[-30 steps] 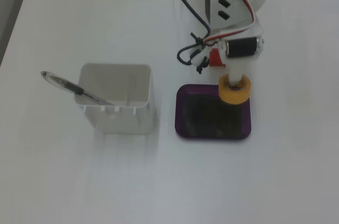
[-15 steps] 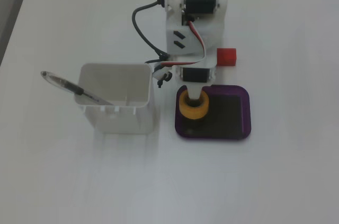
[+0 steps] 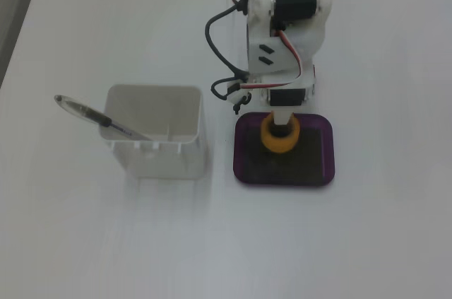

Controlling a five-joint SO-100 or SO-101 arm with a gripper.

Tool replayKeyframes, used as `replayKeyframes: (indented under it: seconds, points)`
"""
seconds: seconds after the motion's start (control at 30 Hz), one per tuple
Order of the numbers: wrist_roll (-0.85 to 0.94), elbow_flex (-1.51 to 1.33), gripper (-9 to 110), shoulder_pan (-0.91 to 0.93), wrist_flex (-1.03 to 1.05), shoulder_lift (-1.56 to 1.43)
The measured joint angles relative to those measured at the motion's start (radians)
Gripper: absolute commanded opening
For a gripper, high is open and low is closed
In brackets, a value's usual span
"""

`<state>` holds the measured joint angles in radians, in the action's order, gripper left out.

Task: Grab up the yellow tape and put it in the box.

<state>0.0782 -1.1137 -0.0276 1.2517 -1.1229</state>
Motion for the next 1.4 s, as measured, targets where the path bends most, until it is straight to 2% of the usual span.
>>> replayKeyframes:
  seconds: [0.17, 0.4, 0.63, 0.87, 1.13, 1.4]
  points:
    - [0.0, 0.008, 19, 0.011, 0.058, 0.0]
    - [0.0, 0.08, 21, 0.005, 0.158, -0.025]
    - [0.0, 0.232, 21, 0.009, 0.318, -0.258]
    - [0.0, 0.221, 21, 0.011, 0.425, -0.551]
    - [0.0, -0.207, 21, 0.012, 0.394, -0.894]
    - [0.0, -0.847, 21, 0.02, 0.112, -1.22]
